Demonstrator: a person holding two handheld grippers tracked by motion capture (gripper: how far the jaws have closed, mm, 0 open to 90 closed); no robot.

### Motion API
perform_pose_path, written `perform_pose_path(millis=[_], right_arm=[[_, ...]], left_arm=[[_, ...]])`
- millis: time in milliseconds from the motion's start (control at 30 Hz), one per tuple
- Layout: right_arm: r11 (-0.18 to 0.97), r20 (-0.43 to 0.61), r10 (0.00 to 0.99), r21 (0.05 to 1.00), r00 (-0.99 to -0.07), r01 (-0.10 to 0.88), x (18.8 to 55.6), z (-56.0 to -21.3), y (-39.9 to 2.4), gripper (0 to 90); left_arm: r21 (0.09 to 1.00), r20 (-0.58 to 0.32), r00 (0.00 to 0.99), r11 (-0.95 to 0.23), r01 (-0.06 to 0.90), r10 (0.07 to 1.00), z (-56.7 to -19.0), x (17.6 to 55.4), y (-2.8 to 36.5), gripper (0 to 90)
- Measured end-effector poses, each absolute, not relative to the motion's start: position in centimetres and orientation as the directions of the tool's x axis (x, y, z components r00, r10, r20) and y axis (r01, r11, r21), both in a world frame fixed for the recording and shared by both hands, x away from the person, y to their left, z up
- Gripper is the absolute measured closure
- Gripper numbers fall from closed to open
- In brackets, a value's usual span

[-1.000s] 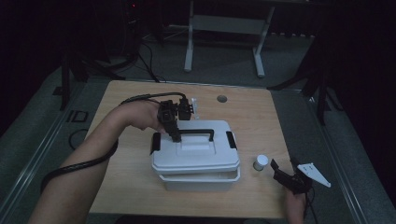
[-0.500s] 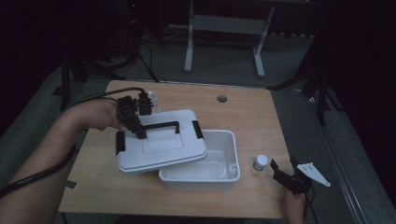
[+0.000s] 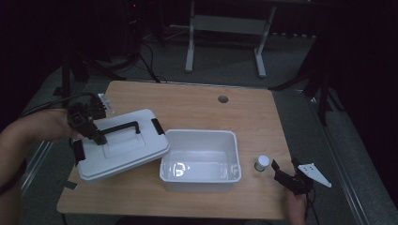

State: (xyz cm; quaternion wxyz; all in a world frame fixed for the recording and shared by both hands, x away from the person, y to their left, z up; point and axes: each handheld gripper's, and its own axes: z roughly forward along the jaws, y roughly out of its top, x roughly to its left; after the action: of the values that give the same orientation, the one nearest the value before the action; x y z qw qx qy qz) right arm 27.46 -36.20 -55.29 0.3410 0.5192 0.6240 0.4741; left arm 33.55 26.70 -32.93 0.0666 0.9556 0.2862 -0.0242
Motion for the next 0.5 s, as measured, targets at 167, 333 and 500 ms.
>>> perform_pose_path(millis=[167, 333, 500], right_arm=[[0.014, 0.064, 0.972, 0.946, -0.228, 0.325, 27.5, -55.3, -36.2, 13.5], [0.015, 0.064, 0.972, 0.945, -0.228, 0.327, 27.5, -55.3, -36.2, 13.5], [0.016, 0.063, 0.971, 0.945, -0.229, 0.326, 27.5, -55.3, -36.2, 13.5]], left_arm=[[0.113, -0.097, 0.804, -0.796, 0.595, 0.587, -34.1, 32.9, 28.9, 83.7], [0.1, -0.098, 0.771, -0.765, 0.637, 0.629, -35.5, 32.9, 30.5, 83.7], [0.082, -0.097, 0.751, -0.746, 0.66, 0.653, -37.5, 33.1, 31.3, 83.6]])
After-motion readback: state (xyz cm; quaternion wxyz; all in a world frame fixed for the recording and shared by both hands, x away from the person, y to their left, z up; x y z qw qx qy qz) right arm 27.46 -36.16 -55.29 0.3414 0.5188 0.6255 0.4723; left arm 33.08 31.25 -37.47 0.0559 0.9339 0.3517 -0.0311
